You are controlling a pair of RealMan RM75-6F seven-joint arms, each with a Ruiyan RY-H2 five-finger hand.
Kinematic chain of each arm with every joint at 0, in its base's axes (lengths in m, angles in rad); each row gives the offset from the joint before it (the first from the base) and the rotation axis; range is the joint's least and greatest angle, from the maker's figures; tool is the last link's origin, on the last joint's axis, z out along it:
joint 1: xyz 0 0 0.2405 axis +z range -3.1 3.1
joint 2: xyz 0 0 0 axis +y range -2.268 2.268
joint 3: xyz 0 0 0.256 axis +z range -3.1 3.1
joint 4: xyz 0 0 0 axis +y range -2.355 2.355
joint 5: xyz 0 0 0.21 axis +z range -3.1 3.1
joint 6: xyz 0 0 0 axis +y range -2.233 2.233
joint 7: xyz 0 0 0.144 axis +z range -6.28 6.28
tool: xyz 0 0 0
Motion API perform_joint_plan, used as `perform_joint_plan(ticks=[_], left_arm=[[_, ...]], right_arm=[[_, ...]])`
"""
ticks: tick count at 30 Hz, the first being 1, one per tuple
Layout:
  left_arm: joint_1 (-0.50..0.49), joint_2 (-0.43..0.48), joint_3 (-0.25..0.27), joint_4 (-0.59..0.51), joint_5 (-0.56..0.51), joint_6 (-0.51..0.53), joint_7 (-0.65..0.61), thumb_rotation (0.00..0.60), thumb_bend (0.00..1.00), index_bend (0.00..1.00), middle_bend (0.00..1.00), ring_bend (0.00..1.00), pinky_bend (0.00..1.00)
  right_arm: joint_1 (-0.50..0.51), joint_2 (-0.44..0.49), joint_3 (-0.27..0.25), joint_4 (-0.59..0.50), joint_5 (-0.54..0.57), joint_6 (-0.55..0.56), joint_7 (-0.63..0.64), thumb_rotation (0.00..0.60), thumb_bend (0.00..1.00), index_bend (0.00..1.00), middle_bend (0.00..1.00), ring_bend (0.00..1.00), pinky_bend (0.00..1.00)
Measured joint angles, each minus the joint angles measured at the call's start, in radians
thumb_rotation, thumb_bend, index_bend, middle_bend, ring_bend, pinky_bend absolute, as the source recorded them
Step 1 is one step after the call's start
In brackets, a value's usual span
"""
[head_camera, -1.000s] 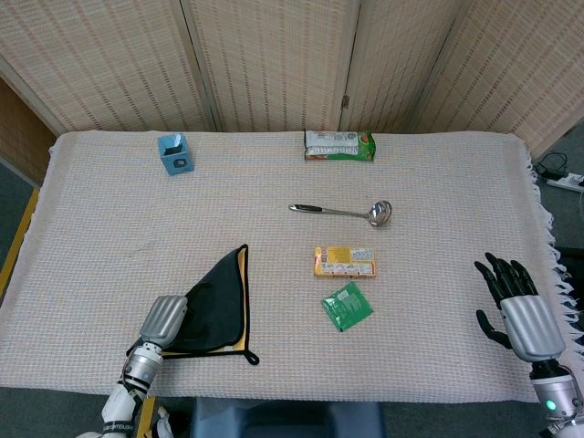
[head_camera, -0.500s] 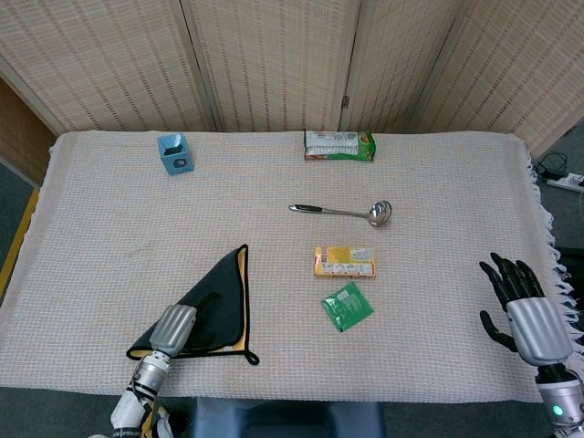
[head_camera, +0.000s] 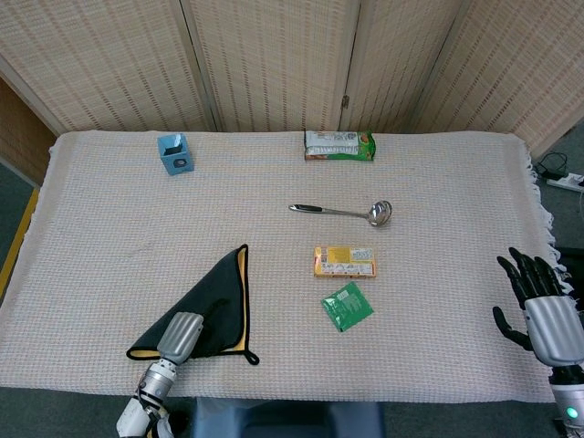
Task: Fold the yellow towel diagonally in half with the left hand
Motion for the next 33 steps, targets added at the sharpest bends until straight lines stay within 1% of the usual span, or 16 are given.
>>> perform_joint_plan(ticks=[9, 23, 27, 33], left_arm=[[-0.001, -0.037, 0.003, 0.036, 0.011, -0.014, -0.022, 0.6, 0.34, 0.19, 1.0, 1.0, 1.0], [0.002, -0.061, 0.003, 0.036, 0.023, -0.014, -0.012, 0.6, 0.34, 0.19, 1.0, 1.0, 1.0], [-0.002, -0.048, -0.007, 0.025, 0.036, 0.004, -0.007, 0.6, 0.34, 0.19, 1.0, 1.0, 1.0], [-0.017, 0.003, -0.037, 0.008, 0.049, 0.024, 0.024, 0.6, 0.34, 0.18, 1.0, 1.0, 1.0]], right_arm=[[-0.037, 0.024, 0.02, 0.003, 0.004, 0.076, 0.067, 0.6, 0.49, 0.0, 0.0, 0.0, 0.0], [-0.063, 0.035, 0.043, 0.009, 0.018, 0.12, 0.106, 0.6, 0.49, 0.0, 0.0, 0.0, 0.0], [-0.062, 0.036, 0.041, 0.01, 0.014, 0.111, 0.106, 0.6, 0.49, 0.0, 0.0, 0.0, 0.0], [-0.054, 0.031, 0.035, 0.008, 0.003, 0.091, 0.087, 0.6, 0.49, 0.0, 0.0, 0.0, 0.0]])
